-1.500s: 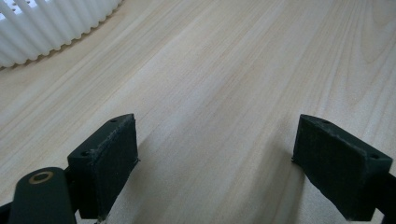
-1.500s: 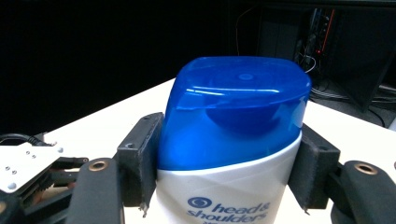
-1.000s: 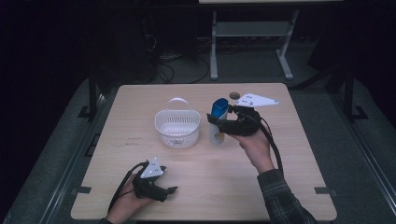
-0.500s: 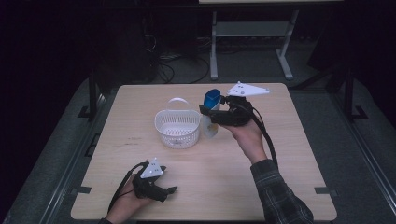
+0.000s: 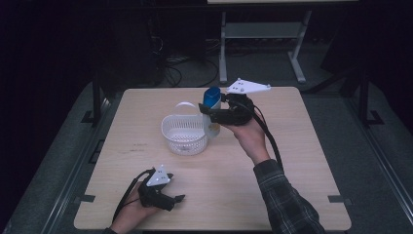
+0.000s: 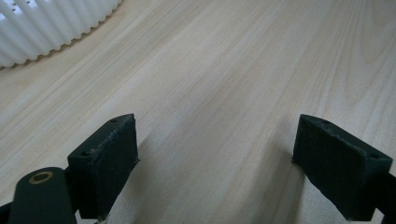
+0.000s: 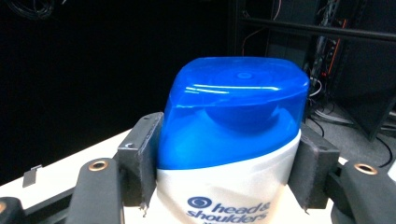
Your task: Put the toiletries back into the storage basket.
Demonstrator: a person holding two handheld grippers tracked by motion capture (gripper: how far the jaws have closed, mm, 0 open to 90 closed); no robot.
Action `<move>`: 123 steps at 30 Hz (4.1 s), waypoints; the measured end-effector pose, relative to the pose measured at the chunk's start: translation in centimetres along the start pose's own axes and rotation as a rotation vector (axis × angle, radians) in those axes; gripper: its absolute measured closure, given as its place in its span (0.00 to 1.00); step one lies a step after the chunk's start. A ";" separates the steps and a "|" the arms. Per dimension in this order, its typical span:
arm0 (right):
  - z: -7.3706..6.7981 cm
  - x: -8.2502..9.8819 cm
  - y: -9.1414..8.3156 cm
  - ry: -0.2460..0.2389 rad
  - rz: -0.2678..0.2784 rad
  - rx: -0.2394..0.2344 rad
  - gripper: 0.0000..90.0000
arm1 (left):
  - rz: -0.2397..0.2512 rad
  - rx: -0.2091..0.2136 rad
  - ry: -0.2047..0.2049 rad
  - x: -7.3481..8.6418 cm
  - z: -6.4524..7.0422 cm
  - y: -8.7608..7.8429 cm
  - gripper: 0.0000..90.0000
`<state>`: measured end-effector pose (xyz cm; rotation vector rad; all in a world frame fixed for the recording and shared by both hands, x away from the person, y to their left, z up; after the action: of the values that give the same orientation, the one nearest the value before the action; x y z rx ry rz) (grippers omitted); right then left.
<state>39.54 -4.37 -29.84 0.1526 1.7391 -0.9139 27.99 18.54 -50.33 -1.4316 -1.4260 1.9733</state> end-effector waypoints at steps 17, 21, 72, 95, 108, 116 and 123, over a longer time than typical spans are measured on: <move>-0.6 -1.4 2.4 -0.012 -0.003 -0.018 0.39 | 0.003 0.001 0.000 0.0 0.1 0.0 0.14; -0.6 -1.6 3.3 -0.008 -0.007 -0.033 0.39 | 0.003 0.001 0.001 0.0 0.1 0.0 0.14; 0.3 2.7 8.5 0.016 -0.118 -0.066 0.39 | -0.004 0.004 0.010 0.1 0.1 0.0 0.14; 0.6 5.0 10.2 0.011 -0.212 -0.057 0.39 | -0.004 0.001 0.010 0.1 0.1 0.0 0.14; 0.5 5.7 10.6 -0.009 -0.246 -0.038 0.39 | -0.003 0.001 0.010 0.1 0.1 0.0 0.14; 0.5 5.9 10.8 -0.009 -0.261 -0.035 0.39 | -0.001 0.002 0.007 0.0 0.1 0.0 0.14; 0.3 5.9 10.7 0.014 -0.258 -0.066 0.22 | -0.003 0.001 0.010 0.1 0.1 0.0 0.14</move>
<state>43.08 0.90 -40.26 -0.1115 1.8269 -1.0415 27.89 18.56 -50.32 -1.4354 -1.4217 1.9625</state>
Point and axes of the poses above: each handheld gripper's, and its own axes: y roughly forward along the jaws, x roughly out of its underside, z roughly to its right, the point moved 4 cm from there along y, roughly forward along the jaws, and after that the axes turned 14 degrees about -z, right-handed, at the moved point
